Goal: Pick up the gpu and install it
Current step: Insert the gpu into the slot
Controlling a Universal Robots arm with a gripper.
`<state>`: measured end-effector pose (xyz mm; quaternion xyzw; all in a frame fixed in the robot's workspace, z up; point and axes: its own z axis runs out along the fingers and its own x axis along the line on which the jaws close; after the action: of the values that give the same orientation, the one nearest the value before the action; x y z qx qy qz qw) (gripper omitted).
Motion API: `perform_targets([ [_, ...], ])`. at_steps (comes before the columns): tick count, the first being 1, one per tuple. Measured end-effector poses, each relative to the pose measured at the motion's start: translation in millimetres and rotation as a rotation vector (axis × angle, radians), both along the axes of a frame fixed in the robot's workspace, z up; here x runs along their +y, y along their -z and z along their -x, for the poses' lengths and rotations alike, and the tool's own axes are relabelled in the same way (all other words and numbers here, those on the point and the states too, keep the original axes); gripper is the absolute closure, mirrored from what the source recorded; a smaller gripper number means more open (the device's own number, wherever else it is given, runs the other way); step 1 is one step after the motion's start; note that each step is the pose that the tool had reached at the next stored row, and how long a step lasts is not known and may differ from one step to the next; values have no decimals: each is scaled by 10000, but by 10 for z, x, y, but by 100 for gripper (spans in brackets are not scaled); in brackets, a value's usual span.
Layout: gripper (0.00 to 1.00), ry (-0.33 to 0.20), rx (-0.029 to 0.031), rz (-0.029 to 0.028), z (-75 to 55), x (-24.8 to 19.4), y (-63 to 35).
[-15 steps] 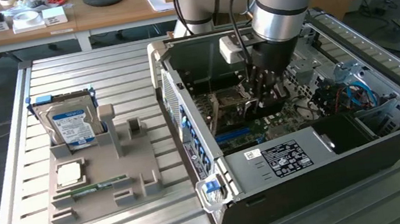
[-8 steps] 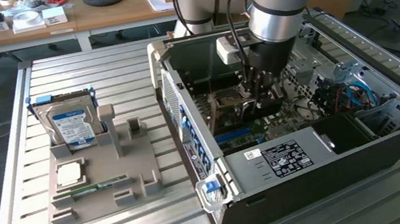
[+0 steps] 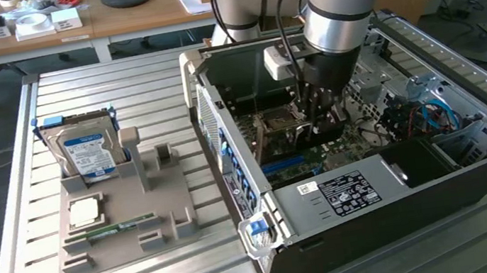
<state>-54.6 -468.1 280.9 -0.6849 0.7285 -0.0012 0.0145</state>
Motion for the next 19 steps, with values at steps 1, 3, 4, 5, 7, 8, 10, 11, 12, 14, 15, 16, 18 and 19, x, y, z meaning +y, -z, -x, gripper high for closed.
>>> perform_targets([
  [1,73,0,0,1,0,0,2],
  [3,73,-2,-1,0,1,0,8],
  [4,73,-3,0,-1,1,-1,11],
  [5,73,-3,0,1,2,-1,13],
  [7,73,-1,1,2,3,-1,13],
  [8,73,-1,0,2,3,-1,13],
  [10,73,2,-1,-1,14,0,14],
  [11,73,0,-2,-1,23,0,15],
  [12,73,-1,-2,-1,35,0,14],
  [14,73,0,-3,0,51,0,14],
  [15,73,-2,-2,1,52,0,13],
  [16,73,-3,-3,1,53,0,14],
  [18,73,1,-3,-2,60,-1,21],
  [19,73,1,-3,-1,65,-1,25],
])
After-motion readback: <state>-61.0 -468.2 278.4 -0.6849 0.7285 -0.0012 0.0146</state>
